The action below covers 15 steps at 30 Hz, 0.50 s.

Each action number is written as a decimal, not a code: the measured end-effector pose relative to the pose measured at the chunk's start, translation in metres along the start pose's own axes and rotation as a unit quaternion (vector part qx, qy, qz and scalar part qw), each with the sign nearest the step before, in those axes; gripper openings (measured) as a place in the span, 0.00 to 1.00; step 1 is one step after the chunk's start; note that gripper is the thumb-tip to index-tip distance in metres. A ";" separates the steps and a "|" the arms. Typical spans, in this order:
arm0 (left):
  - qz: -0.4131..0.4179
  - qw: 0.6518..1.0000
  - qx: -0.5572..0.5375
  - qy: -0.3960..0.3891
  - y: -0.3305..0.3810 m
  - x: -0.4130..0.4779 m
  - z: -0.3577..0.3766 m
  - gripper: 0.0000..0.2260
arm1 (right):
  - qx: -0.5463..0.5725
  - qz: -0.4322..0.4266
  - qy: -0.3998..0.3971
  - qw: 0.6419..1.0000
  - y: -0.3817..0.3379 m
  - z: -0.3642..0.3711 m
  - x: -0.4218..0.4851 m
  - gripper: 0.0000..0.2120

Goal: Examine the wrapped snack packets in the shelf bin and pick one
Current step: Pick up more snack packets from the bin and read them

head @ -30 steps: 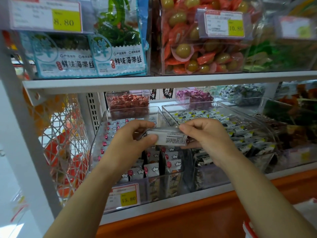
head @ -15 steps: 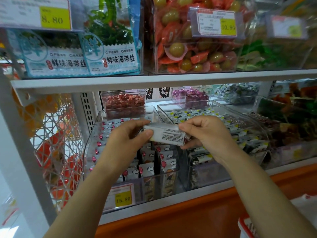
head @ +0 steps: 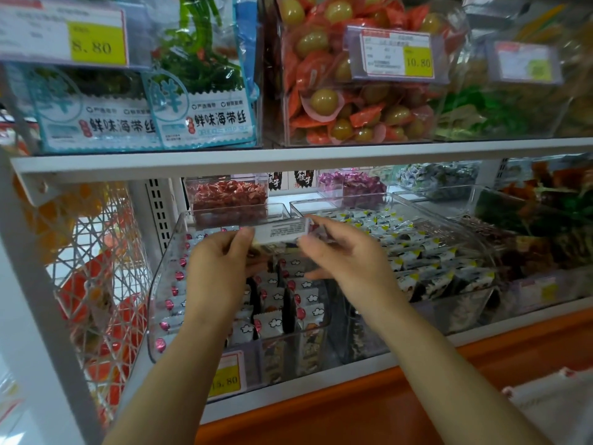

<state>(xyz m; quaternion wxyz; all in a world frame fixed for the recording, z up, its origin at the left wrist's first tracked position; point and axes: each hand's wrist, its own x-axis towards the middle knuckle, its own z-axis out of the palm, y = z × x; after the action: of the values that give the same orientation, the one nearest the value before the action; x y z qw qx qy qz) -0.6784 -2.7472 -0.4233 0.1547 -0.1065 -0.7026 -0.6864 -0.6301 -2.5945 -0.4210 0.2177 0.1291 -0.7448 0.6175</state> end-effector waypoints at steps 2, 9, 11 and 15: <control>0.001 1.000 0.018 0.012 -0.001 0.001 0.003 0.14 | -0.097 -0.037 0.022 0.994 0.005 0.004 0.002 0.13; -0.027 0.997 0.028 -0.073 0.001 0.009 0.008 0.14 | -0.009 0.011 0.214 0.977 0.013 -0.010 0.019 0.03; -0.001 0.994 0.108 -0.022 -0.003 0.022 0.000 0.15 | 0.064 0.054 0.264 0.961 0.016 -0.017 0.025 0.03; 0.062 0.953 0.288 -0.075 -0.014 0.034 0.005 0.14 | 0.041 0.057 0.279 0.958 0.024 -0.019 0.042 0.11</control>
<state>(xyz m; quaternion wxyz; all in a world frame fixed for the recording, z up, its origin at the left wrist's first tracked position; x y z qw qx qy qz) -0.7156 -2.7447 -0.4239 0.1680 -0.1514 -0.8720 -0.4342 -0.6750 -2.5679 -0.4189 0.3756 -0.0825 -0.6343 0.6706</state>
